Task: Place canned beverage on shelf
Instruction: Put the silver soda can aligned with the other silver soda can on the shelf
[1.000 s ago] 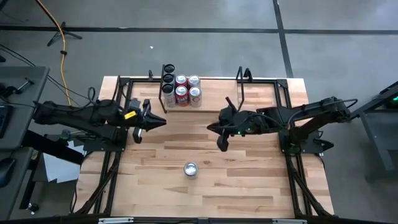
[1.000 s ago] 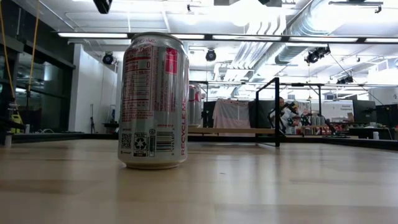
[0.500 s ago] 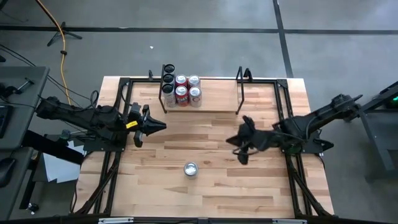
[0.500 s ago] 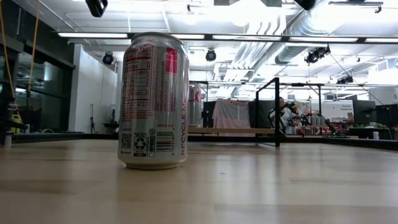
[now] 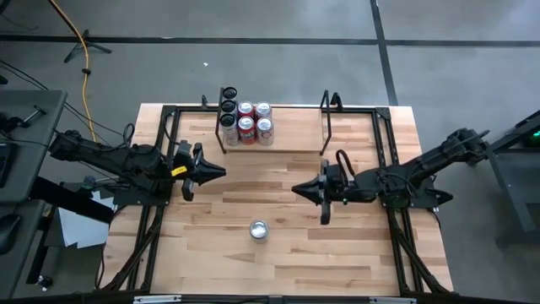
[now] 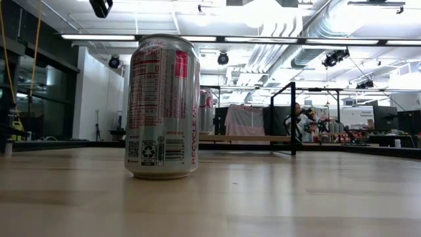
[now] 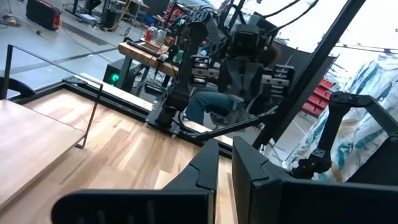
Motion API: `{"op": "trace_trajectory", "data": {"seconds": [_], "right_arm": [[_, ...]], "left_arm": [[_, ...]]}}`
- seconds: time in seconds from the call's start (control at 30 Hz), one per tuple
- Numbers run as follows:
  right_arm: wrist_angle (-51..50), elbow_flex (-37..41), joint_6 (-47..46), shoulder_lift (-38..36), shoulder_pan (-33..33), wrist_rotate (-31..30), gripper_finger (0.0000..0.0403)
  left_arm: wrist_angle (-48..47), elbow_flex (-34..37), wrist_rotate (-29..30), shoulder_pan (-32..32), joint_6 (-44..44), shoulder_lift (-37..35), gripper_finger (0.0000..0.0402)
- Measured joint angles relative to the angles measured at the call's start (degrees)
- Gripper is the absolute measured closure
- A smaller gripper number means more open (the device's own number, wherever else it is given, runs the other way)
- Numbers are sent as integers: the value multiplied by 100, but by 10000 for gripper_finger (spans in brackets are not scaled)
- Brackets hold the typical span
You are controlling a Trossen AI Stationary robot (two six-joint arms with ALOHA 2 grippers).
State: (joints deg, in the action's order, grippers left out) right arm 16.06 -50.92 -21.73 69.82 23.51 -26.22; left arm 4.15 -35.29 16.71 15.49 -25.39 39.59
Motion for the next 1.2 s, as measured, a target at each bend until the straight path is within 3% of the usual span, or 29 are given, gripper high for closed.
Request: {"op": "trace_trajectory", "data": {"seconds": [0.8,1.2], "right_arm": [[-50,0,-71,2,-302,4,402],[-55,0,-73,2,-302,2,402]], "left_arm": [[-303,0,15,-2,228,2,395],[-312,0,221,-9,482,2,338]]}}
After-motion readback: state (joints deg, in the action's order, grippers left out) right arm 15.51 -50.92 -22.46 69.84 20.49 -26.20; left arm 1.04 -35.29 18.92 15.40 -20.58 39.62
